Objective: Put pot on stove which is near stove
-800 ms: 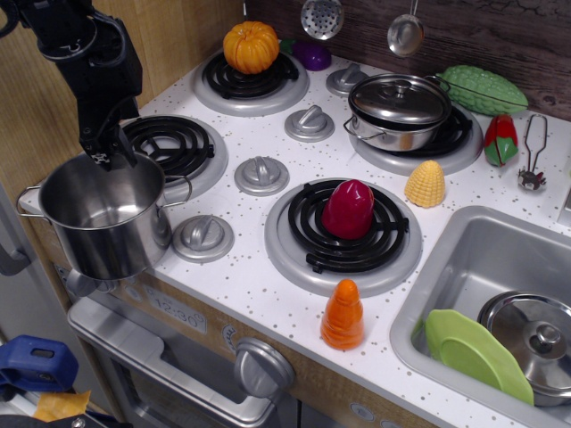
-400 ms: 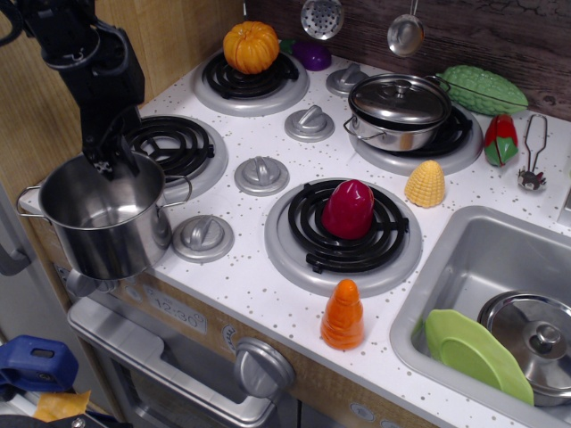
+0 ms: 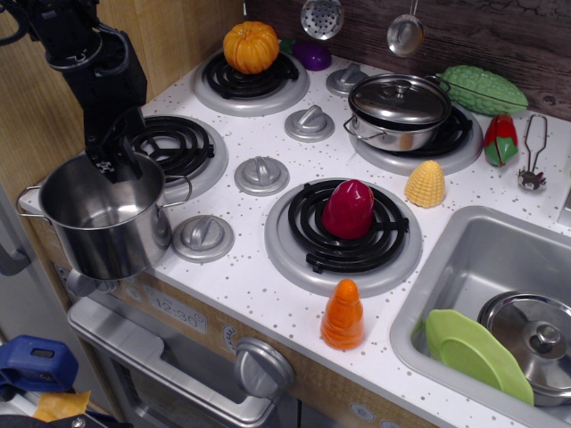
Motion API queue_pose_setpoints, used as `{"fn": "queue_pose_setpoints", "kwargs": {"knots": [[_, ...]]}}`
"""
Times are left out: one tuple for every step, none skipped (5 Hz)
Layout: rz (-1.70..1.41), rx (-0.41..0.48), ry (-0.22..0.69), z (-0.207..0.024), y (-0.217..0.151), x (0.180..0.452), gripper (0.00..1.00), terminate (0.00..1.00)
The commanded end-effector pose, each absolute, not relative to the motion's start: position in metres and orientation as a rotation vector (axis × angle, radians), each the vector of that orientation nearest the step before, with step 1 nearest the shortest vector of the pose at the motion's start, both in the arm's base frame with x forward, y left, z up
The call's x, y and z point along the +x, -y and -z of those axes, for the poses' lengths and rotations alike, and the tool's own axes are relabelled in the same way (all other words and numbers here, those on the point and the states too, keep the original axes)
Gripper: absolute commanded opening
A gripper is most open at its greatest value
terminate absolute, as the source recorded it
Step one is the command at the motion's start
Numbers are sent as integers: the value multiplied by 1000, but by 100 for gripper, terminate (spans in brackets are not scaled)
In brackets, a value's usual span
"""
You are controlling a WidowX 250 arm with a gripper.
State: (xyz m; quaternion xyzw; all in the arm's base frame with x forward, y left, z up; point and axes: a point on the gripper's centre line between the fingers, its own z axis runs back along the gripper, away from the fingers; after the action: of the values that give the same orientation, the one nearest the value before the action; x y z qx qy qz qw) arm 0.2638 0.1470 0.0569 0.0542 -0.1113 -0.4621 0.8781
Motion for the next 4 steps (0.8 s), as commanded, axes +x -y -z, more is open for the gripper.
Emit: {"fn": "queue_pose_setpoints", "kwargs": {"knots": [[938,134,258,-61,-158,268,0,0],[920,131,274,-56,-158,267,0,0],[917,134,281,-57,-158,268,0,0],[903,139,295,-55,-155,265,0,0]]}}
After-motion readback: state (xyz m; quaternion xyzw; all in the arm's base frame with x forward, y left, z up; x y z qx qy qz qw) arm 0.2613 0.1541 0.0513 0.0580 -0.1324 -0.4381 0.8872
